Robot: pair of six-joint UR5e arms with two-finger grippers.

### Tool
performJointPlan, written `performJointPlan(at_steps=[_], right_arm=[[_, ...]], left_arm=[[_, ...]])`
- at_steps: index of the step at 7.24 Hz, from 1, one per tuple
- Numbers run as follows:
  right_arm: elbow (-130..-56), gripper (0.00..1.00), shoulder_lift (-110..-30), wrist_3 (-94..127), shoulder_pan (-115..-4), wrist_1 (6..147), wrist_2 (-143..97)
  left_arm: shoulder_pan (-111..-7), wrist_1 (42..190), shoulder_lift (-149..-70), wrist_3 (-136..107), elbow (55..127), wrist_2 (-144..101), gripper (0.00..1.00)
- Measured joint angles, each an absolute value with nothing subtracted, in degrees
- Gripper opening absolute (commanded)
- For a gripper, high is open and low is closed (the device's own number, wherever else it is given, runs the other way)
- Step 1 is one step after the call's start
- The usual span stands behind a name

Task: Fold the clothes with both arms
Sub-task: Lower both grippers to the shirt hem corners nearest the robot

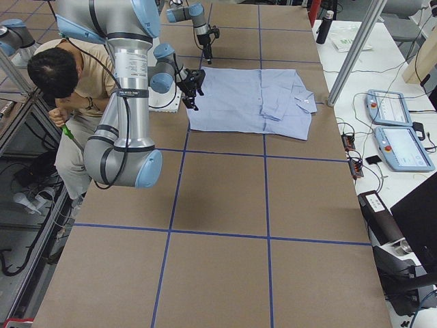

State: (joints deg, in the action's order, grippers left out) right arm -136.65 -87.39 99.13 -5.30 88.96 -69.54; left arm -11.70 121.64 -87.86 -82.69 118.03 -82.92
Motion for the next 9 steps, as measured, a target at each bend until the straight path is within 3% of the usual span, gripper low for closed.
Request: performJointPlan(at_steps=[3,9], right_arm=[[-136.7,1.0,-87.4,99.1,-5.3,88.9,-69.4],[-136.7,1.0,-87.4,99.1,-5.1,88.9,-69.2]], left_arm=[[-10.1,118.1,-89.1,-83.1,116.9,-82.6,0.57],[-8.0,113.0,-91.9,-83.1,117.0,-82.7,0.54]])
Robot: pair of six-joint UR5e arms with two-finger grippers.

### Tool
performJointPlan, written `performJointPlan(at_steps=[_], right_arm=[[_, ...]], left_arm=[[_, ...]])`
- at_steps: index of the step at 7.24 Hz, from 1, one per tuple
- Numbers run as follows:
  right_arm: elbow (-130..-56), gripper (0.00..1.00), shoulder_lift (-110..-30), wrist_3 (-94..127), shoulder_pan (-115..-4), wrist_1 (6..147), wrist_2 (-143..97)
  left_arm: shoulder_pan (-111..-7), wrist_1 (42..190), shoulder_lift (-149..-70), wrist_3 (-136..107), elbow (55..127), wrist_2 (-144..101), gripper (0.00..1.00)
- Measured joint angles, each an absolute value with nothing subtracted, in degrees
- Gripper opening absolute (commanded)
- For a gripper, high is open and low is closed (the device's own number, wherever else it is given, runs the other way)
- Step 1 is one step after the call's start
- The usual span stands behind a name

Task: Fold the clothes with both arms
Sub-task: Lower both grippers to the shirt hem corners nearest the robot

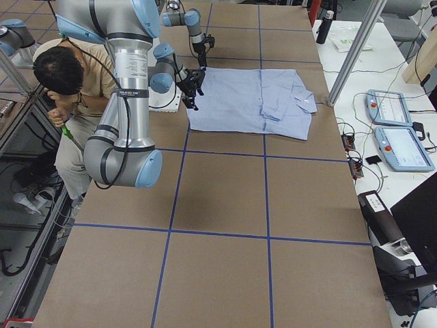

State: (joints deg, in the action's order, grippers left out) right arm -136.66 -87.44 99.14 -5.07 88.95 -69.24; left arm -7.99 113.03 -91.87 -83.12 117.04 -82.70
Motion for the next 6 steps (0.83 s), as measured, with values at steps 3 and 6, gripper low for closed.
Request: performJointPlan(at_steps=[3,6], right_arm=[[-136.6,1.0,-87.5,99.1,-4.7,89.0,-68.9],[-136.6,1.0,-87.5,99.1,-4.2,89.0,-68.4]], left_arm=[[-7.6,112.9,-91.2,-83.1,117.2,-82.7,0.54],[-7.2,112.8,-91.1,-83.1,117.2,-82.7,0.36]])
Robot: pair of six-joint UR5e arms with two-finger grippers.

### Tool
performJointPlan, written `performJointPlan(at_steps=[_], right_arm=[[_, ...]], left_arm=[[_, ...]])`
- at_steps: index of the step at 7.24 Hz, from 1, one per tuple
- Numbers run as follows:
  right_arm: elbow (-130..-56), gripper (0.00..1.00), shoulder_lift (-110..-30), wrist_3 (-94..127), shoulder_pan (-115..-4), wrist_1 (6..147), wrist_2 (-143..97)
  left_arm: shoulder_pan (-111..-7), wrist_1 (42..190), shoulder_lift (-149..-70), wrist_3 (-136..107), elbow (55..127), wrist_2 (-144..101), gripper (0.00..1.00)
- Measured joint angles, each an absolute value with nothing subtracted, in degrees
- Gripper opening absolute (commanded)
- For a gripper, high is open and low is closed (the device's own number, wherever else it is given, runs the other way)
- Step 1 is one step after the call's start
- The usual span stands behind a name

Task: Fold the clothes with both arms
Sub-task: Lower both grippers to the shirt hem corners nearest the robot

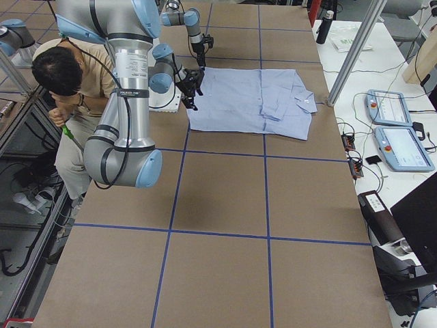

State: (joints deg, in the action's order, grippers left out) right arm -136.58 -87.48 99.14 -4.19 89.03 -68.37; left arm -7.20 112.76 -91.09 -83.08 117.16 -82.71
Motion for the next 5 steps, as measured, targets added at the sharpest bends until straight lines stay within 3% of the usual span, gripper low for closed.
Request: performJointPlan(at_steps=[1,3,4,5], right_arm=[[-136.6,1.0,-87.5,99.2,-4.1,89.0,-68.3],[-136.6,1.0,-87.6,99.2,-3.9,89.0,-68.3],[-136.6,1.0,-87.6,99.2,-3.8,89.0,-68.3],[-136.6,1.0,-87.8,99.3,-3.5,89.0,-68.3]], left_arm=[[-6.8,112.6,-91.1,-83.1,117.2,-82.7,0.31],[-6.3,112.4,-91.1,-83.2,117.2,-82.7,0.07],[-6.1,112.4,-91.1,-83.3,117.2,-82.7,0.0],[-6.1,112.4,-91.1,-83.9,117.3,-82.7,0.0]])
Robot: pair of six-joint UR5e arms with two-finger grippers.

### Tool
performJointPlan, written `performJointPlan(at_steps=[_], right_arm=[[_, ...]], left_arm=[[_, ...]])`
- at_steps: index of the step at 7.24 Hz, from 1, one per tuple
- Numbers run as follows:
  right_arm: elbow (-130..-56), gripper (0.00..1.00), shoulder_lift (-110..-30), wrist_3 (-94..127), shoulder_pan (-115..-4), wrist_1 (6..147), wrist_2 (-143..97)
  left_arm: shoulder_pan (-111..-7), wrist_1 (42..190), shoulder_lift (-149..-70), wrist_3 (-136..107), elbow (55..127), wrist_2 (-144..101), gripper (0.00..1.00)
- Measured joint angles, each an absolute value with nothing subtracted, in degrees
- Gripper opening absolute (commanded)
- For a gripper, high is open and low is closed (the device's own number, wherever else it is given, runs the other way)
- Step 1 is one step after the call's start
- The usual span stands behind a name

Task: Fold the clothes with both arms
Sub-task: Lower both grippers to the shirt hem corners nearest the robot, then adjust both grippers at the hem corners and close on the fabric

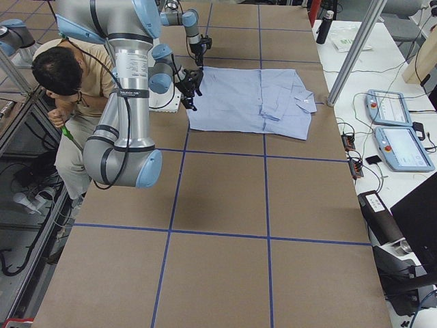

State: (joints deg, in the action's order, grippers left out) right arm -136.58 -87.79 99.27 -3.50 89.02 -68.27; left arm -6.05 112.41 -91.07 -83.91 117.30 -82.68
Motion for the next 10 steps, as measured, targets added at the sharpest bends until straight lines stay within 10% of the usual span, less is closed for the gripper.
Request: performJointPlan(at_steps=[3,8,10], right_arm=[[-136.5,0.98,-88.9,102.9,0.5,88.8,-64.6],[-129.7,0.47,-97.0,109.1,8.9,76.2,-53.5],[-126.5,0.44,-96.6,109.1,9.5,74.6,-51.5]], left_arm=[[-6.0,112.5,-91.4,-86.2,117.9,-82.5,0.0],[-5.8,112.6,-91.7,-87.6,118.7,-82.5,0.0],[-5.8,112.6,-91.7,-87.8,118.9,-82.5,0.0]])
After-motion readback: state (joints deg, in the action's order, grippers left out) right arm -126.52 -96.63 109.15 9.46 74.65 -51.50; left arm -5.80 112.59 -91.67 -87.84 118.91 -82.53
